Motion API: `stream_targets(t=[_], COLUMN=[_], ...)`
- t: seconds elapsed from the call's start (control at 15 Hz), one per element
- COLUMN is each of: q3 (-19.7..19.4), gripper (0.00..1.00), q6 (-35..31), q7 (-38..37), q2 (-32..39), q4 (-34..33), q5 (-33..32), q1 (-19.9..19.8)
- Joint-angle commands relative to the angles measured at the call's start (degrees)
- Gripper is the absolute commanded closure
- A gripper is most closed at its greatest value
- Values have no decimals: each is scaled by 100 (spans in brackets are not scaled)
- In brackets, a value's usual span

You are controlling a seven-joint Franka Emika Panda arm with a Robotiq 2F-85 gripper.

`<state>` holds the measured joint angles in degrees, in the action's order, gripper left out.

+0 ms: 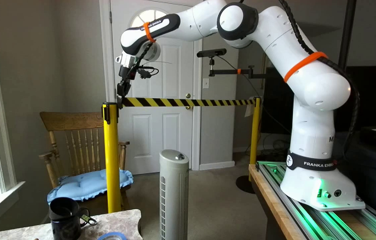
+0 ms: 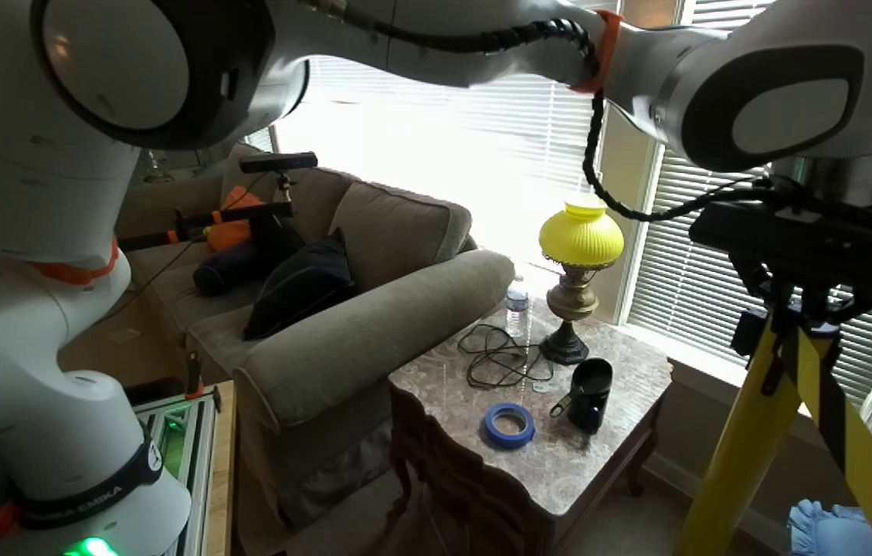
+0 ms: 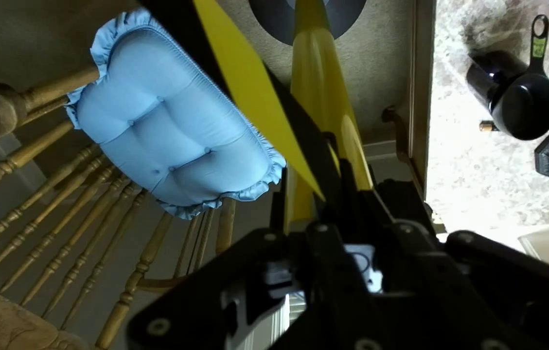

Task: Unlatch the striped rope from the yellow pole on the left

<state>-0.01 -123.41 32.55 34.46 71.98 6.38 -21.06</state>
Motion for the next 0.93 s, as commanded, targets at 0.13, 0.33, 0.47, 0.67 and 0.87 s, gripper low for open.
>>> stream_targets(t=[0.13, 0.33, 0.47, 0.67, 0.87], q3=[-149, -211, -230, -273, -390], gripper=[95, 95, 95, 95, 95], q6=[384, 90, -41, -346, -652], q7=[-380, 31, 518, 1180, 1770], q2=[-671, -892, -910, -794, -628], q4=[207, 527, 744, 1076, 1357], q5=[19, -52, -152, -270, -305], q1=[-26, -133, -227, -337, -372])
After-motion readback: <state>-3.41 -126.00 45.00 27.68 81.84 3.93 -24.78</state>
